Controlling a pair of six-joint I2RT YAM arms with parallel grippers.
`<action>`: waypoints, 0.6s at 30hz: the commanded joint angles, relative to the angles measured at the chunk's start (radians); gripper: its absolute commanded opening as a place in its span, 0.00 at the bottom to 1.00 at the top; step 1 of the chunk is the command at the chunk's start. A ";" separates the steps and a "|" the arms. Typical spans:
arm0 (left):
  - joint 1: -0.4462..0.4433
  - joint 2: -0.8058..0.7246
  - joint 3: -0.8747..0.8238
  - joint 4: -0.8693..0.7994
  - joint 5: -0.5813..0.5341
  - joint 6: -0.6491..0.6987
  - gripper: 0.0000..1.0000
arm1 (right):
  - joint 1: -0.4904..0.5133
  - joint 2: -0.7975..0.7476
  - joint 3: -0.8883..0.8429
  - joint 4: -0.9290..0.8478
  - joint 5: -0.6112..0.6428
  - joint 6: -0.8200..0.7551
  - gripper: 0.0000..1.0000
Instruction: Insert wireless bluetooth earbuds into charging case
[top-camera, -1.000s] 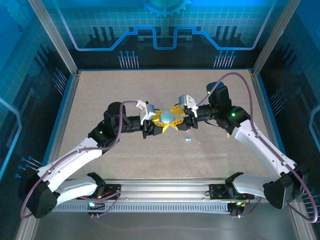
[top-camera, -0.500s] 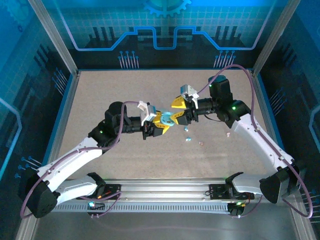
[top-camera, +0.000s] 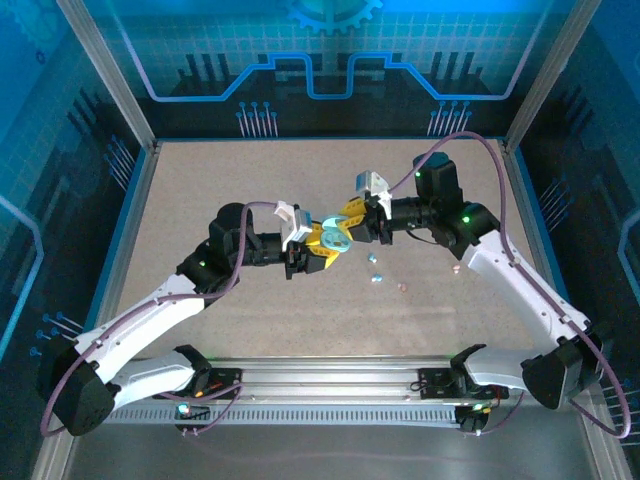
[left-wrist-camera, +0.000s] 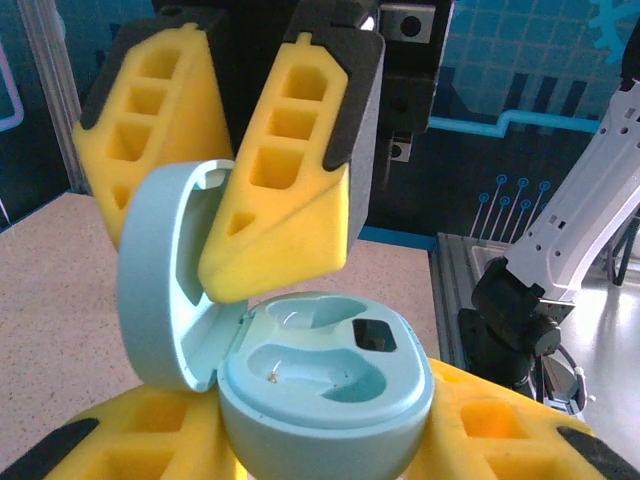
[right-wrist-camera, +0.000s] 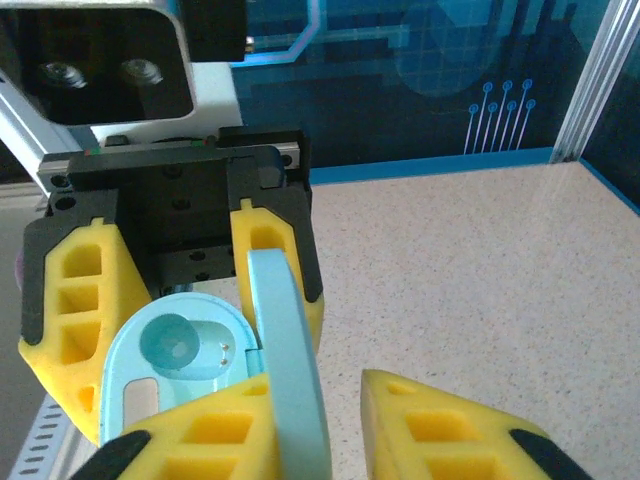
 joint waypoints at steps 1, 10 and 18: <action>-0.005 0.006 -0.002 0.044 0.016 -0.032 0.37 | 0.011 -0.027 -0.002 0.020 0.027 -0.020 0.18; -0.008 0.027 -0.004 0.069 -0.012 -0.072 0.50 | 0.035 -0.057 -0.038 0.059 0.089 -0.044 0.13; -0.010 0.040 0.001 0.064 -0.012 -0.070 0.53 | 0.043 -0.056 -0.047 0.073 0.102 -0.035 0.14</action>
